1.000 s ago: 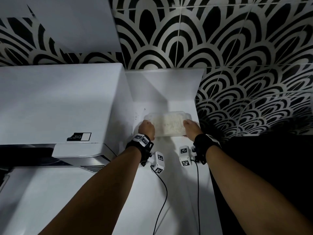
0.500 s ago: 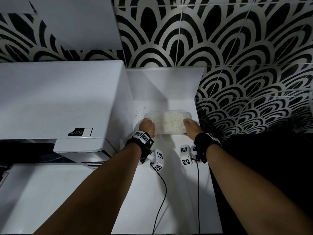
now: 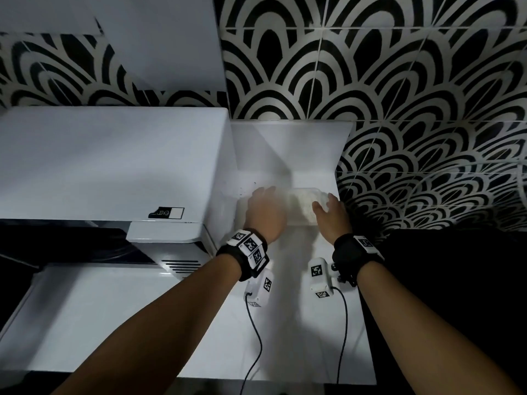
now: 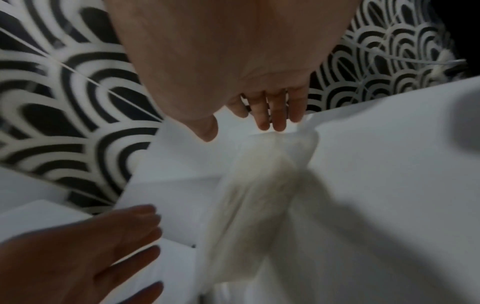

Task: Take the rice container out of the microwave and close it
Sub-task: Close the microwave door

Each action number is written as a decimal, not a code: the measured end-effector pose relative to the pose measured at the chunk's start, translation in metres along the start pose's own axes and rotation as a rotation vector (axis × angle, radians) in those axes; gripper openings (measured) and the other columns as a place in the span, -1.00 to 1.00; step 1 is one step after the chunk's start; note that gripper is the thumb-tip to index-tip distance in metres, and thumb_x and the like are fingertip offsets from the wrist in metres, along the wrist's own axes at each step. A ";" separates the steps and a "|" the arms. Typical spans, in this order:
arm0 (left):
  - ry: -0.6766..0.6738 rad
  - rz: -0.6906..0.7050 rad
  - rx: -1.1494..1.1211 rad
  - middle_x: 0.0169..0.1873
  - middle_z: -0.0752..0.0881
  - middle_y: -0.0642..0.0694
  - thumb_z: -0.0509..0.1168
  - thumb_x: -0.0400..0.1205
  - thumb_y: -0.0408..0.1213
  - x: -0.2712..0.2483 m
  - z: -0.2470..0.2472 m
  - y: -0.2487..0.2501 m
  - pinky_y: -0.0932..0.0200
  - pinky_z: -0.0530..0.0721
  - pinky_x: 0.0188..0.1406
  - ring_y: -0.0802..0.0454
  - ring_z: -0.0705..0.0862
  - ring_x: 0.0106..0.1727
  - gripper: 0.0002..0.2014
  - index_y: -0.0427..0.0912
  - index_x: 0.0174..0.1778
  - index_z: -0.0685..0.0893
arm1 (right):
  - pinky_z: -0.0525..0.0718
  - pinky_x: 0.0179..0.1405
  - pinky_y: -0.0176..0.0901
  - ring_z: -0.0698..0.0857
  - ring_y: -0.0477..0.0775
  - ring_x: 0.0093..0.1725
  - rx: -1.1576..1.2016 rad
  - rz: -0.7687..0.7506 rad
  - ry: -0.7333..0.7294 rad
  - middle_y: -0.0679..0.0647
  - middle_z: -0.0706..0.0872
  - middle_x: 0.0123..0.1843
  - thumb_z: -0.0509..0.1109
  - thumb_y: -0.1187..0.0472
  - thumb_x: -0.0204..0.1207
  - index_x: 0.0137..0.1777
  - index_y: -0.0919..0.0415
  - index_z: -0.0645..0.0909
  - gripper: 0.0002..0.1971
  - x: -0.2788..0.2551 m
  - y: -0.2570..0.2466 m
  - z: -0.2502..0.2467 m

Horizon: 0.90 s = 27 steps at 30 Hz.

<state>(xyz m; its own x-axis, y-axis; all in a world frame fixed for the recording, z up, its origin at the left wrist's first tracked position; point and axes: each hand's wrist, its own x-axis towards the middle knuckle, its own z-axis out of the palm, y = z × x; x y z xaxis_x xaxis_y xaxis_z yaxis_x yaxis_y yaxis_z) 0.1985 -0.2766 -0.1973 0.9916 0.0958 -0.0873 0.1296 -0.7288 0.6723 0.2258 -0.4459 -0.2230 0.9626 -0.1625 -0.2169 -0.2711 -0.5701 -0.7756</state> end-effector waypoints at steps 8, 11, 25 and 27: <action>-0.044 0.302 -0.093 0.49 0.50 -0.14 0.23 0.68 -0.26 -0.084 -0.074 0.032 0.02 0.38 0.60 -0.11 0.46 0.54 -0.52 -0.15 0.56 0.47 | 0.43 0.54 0.12 0.46 0.12 0.50 0.223 -0.271 0.044 0.15 0.48 0.51 0.24 0.04 0.67 0.57 0.13 0.38 -0.51 -0.110 -0.083 -0.010; -0.012 0.353 -0.110 0.43 0.56 -0.11 0.21 0.66 -0.26 -0.113 -0.109 0.033 0.02 0.48 0.51 -0.06 0.54 0.46 -0.53 -0.11 0.53 0.50 | 0.51 0.47 0.00 0.55 0.03 0.40 0.279 -0.366 -0.011 0.09 0.55 0.43 0.19 0.08 0.70 0.51 0.13 0.46 -0.60 -0.153 -0.114 -0.004; 0.070 0.371 0.024 0.31 0.68 -0.10 0.25 0.68 -0.22 -0.240 -0.317 -0.085 0.01 0.57 0.40 -0.04 0.64 0.34 -0.61 -0.11 0.44 0.58 | 0.30 0.62 0.15 0.40 0.08 0.60 -0.102 -0.597 -0.068 0.09 0.51 0.58 0.17 -0.05 0.67 0.49 0.09 0.52 -0.55 -0.298 -0.211 0.104; 0.086 0.342 0.035 0.29 0.69 -0.09 0.24 0.68 -0.19 -0.260 -0.346 -0.108 0.01 0.58 0.37 -0.04 0.64 0.32 -0.62 -0.10 0.43 0.59 | 0.22 0.65 0.20 0.33 0.13 0.65 -0.186 -0.593 -0.084 0.14 0.45 0.63 0.16 -0.11 0.67 0.50 0.08 0.50 -0.52 -0.310 -0.219 0.126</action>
<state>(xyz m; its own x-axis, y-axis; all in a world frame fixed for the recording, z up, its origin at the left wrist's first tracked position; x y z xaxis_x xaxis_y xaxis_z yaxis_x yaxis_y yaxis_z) -0.0734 0.0123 0.0071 0.9740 -0.1025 0.2020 -0.2090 -0.7510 0.6263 -0.0131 -0.1694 -0.0609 0.9444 0.2834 0.1669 0.3201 -0.6756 -0.6641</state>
